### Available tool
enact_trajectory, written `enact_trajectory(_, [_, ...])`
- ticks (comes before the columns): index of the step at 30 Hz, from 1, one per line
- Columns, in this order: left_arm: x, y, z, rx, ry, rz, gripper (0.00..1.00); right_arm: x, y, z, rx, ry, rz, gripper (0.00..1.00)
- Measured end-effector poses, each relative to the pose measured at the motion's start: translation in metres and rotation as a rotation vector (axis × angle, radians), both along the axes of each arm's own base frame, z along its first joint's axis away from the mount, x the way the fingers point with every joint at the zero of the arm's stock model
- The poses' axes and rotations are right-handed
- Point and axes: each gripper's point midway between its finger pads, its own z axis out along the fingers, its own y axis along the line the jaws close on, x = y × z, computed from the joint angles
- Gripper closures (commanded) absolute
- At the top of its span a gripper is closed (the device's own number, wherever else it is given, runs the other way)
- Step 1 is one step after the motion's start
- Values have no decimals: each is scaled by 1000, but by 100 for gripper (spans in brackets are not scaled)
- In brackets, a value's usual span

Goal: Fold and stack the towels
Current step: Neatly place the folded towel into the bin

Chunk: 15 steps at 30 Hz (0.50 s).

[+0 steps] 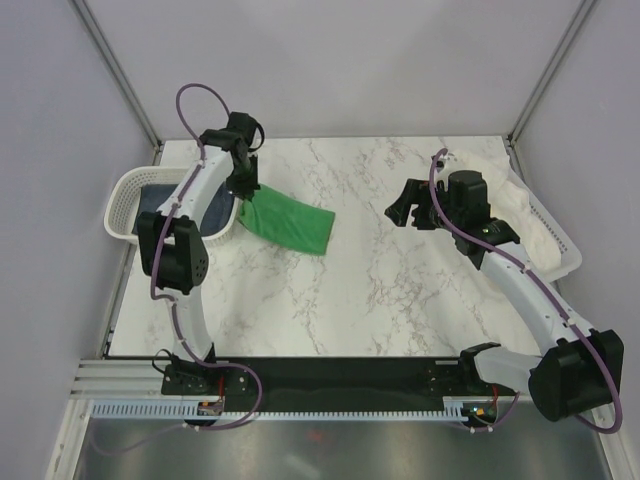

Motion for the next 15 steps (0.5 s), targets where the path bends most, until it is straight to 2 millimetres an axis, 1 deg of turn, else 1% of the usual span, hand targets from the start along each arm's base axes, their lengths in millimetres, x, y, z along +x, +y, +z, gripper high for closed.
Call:
enact_trajectory(6, [8,47,19,102,-16,67,98,0,0,1,-4,-2,2,16])
enact_trajectory(9, [13,70,26,156,-23,104,98,0,0,0,-6,0,3,16])
enact_trajectory(12, [18,98,25,214,-20,151,98,-1,0,1,-4,-2,4,16])
enact_trajectory(15, [24,127,16,275,1,196,98,-3,1,5,8,-9,12,16])
